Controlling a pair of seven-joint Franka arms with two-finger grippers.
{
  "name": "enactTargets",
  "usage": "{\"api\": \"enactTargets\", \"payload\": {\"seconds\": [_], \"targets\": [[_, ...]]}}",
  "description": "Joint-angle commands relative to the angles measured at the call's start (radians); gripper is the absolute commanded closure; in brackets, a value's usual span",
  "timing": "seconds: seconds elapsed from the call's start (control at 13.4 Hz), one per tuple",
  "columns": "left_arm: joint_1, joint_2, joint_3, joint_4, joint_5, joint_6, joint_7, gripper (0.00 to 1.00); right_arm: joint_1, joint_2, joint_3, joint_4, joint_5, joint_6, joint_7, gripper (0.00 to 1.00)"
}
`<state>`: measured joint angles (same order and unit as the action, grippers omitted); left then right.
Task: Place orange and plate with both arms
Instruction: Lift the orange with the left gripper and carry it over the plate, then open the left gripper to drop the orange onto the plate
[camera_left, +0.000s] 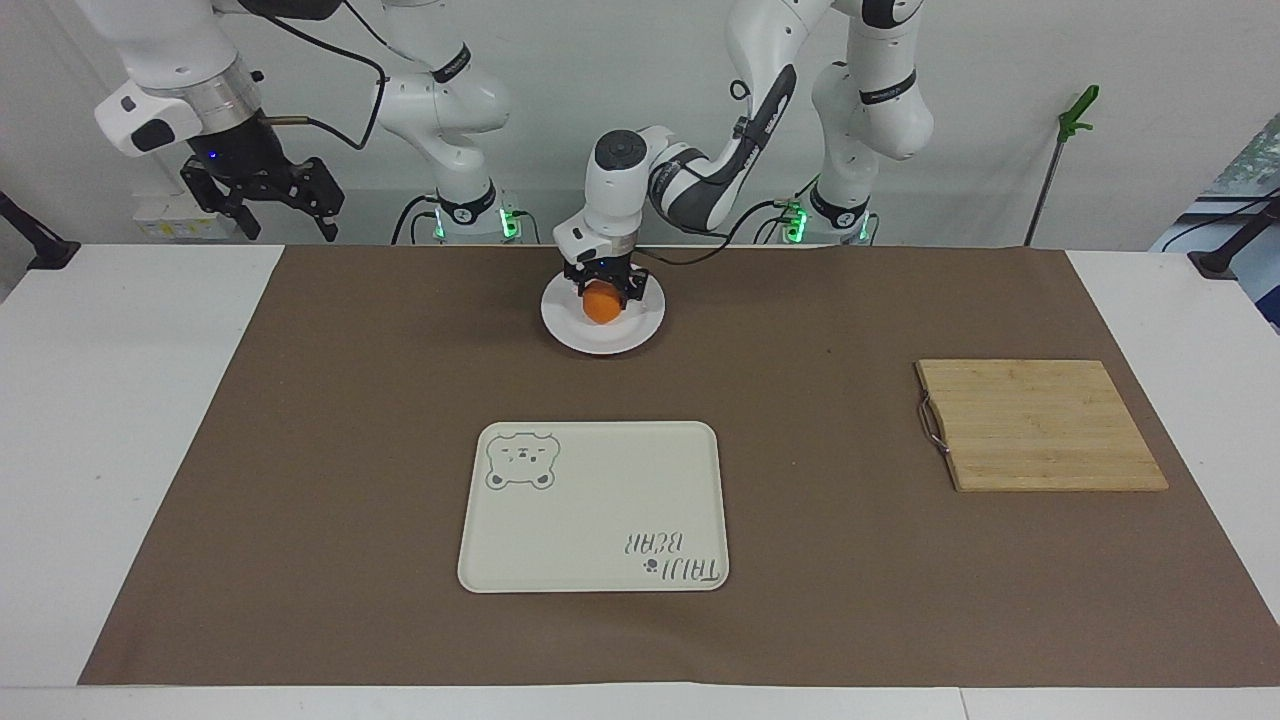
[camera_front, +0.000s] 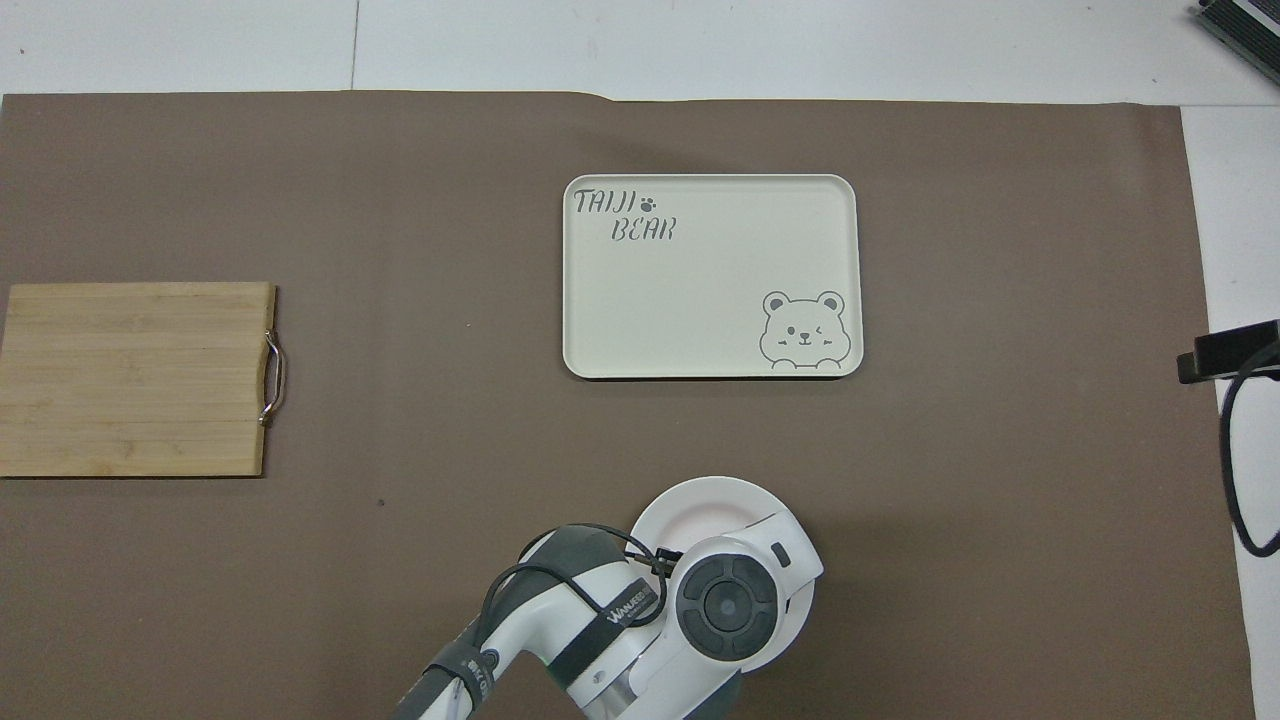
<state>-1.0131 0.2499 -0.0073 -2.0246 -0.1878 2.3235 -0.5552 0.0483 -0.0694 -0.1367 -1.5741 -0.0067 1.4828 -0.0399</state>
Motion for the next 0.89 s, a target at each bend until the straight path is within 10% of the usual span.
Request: {"api": "enactTargets", "payload": {"seconds": [0.0, 0.82], "targets": [[0.016, -0.023, 0.018, 0.003, -0.021, -0.007, 0.012, 0.00, -0.008, -0.027, 0.005, -0.038, 0.010, 0.010, 0.000, 0.00], [0.402, -0.092, 0.024, 0.007, 0.140, -0.127, 0.116, 0.00, 0.013, -0.116, 0.005, -0.329, 0.144, 0.180, -0.084, 0.00]]}}
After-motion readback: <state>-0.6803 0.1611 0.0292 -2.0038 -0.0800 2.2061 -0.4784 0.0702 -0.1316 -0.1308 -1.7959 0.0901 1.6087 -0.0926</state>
